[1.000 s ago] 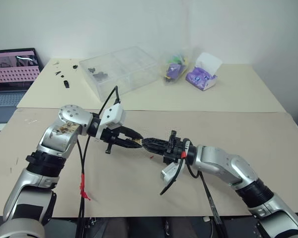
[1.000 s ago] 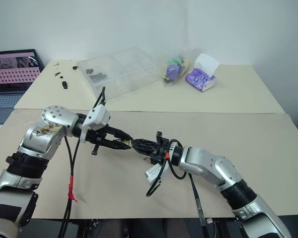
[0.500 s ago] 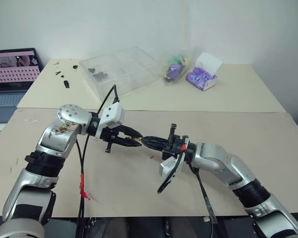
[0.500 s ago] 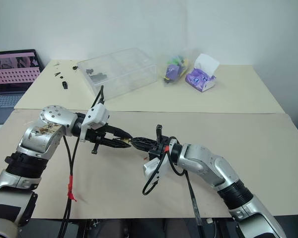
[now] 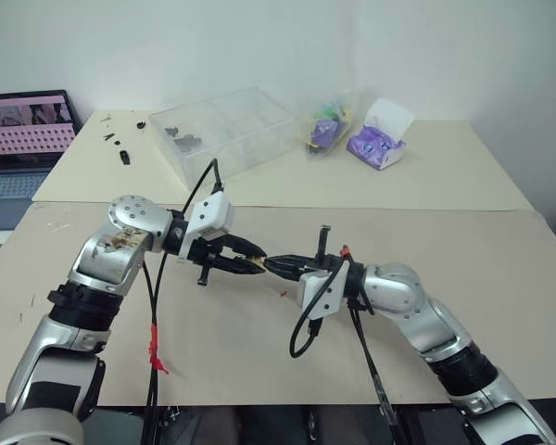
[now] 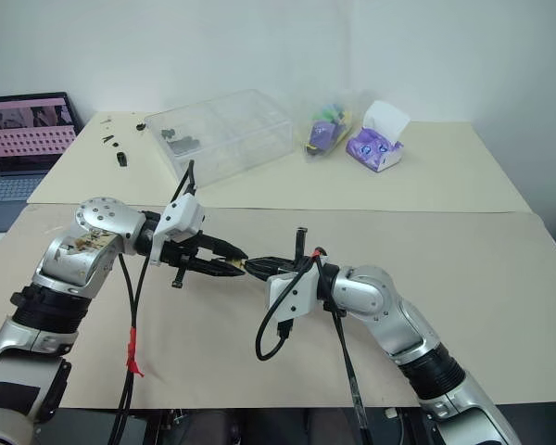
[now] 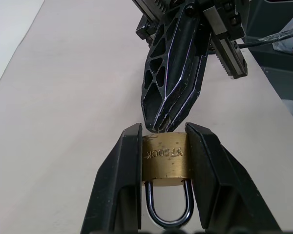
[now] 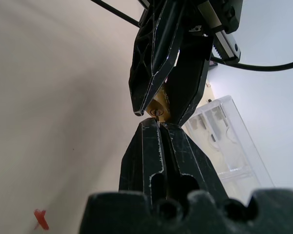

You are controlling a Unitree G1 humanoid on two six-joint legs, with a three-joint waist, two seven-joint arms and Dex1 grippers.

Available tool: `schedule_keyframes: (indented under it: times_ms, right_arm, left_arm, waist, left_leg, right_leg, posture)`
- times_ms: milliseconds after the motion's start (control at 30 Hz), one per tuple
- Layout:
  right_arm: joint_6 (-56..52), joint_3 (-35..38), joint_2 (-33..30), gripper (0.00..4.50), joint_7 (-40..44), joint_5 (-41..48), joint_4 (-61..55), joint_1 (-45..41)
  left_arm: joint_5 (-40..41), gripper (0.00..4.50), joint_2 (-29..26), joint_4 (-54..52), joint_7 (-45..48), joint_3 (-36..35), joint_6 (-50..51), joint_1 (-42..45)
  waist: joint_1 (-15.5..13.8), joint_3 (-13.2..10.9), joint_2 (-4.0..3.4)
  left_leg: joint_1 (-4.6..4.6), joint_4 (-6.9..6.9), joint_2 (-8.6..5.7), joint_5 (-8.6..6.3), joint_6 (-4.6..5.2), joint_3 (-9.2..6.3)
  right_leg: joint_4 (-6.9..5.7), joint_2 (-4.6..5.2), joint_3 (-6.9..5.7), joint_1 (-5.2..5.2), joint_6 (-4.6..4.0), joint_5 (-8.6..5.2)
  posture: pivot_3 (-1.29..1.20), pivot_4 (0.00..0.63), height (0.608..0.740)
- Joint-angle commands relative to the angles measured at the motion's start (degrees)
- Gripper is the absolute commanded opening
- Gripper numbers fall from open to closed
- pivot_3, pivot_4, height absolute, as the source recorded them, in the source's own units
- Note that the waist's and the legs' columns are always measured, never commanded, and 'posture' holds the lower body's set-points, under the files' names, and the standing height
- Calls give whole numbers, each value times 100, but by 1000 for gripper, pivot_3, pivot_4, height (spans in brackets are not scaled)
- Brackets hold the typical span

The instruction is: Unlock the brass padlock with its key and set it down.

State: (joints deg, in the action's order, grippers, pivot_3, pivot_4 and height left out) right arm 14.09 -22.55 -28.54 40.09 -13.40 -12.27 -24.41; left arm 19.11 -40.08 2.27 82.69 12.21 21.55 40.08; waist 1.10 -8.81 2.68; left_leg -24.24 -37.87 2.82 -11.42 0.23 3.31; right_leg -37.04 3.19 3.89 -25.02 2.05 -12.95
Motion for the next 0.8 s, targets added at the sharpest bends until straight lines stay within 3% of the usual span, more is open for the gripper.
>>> schedule_keyframes:
  times_ms: [33, 333, 367, 533, 633, 800]
  right_arm:
    - [-225, 106, 118, 106, 86, 244, -405, -15]
    - [-253, 88, 141, 106, 119, 70, -492, -7]
    - [-194, 92, 133, 661, 77, 9, -488, -9]
    - [330, 45, 87, 2042, -325, -667, -341, -83]
    - [685, 74, 24, 2042, -481, -915, -247, -112]
    - [1739, 160, -191, 2042, -1413, -1993, 121, -281]
  left_arm:
    - [65, 850, 43, -151, -19, -85, -90, 52]
    - [58, 850, 27, -173, -48, -96, -105, 33]
    - [59, 850, 27, -173, -51, -97, -103, 34]
    - [62, 850, 31, -166, -64, -91, -90, 41]
    - [62, 850, 32, -168, -68, -88, -84, 42]
    - [73, 850, 42, -207, -90, -77, -51, 37]
  waist:
    - [-3, 0, 0]
    - [-8, 0, 0]
    - [-8, 0, 0]
    - [-7, 0, 0]
    - [-8, 0, 0]
    - [-3, 0, 0]
  left_leg:
    - [0, 0, 0, 0, 0, 0]
    - [0, 0, 0, 0, 0, 0]
    - [0, 0, 0, 0, 0, 0]
    - [0, 0, 0, 0, 0, 1]
    - [0, 0, 0, 0, 0, 1]
    - [0, -1, -1, 0, -1, 2]
  right_leg:
    - [0, 0, 0, 0, 0, 0]
    - [0, 0, 0, 0, 1, 0]
    - [0, 0, 0, 0, 1, 0]
    - [0, 0, 0, -1, 1, 0]
    - [0, 0, 0, -1, 2, 0]
    - [0, 1, 0, -2, 2, 0]
  posture:
    - [0, 150, 740]
    - [0, 150, 740]
    - [0, 150, 740]
    - [0, 150, 740]
    - [0, 150, 740]
    - [0, 150, 740]
